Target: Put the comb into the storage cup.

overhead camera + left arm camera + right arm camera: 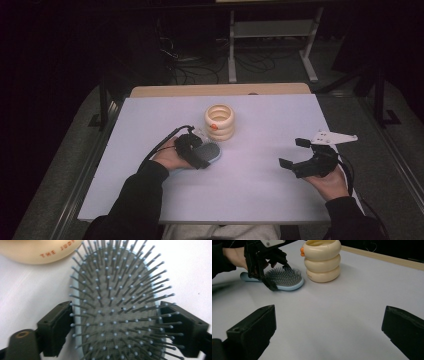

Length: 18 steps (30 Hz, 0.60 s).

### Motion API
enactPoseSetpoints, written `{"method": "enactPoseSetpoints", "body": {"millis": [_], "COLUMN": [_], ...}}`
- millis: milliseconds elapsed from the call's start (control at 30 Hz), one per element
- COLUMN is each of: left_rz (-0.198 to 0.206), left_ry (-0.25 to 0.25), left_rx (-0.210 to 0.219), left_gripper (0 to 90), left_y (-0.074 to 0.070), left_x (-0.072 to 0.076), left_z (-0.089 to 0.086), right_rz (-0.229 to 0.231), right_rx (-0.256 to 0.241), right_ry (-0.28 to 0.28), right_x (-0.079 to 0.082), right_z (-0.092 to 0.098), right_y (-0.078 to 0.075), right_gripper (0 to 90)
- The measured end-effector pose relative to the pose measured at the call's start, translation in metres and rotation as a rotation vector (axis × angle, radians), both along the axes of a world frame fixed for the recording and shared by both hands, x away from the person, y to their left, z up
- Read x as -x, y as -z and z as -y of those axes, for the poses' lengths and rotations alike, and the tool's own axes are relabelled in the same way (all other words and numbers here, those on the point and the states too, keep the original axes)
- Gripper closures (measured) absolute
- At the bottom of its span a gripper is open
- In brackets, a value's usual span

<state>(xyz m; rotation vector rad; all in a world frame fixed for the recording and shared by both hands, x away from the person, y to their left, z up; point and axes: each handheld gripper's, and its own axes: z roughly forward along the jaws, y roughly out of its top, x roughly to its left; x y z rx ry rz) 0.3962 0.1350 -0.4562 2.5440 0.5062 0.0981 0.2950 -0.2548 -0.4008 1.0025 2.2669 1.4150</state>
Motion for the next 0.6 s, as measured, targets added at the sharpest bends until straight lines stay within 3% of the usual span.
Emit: {"method": "enactPoseSetpoints", "body": {"millis": [333, 600], "left_rz": [0.033, 0.034], "left_ry": [0.028, 0.036], "left_rx": [-0.012, -0.020], "left_gripper": [17.9, 18.8], "left_y": [-0.0007, -0.0019], "left_x": [0.0025, 0.0036], "left_z": [0.0011, 0.0009], "right_rz": [0.000, 0.000], "right_rx": [-0.001, -0.005], "right_ry": [0.001, 0.001], "right_x": [-0.0001, -0.0001], "right_z": [0.0001, 0.0008], "right_y": [0.0001, -0.0002], "right_gripper": [0.0, 0.0]}}
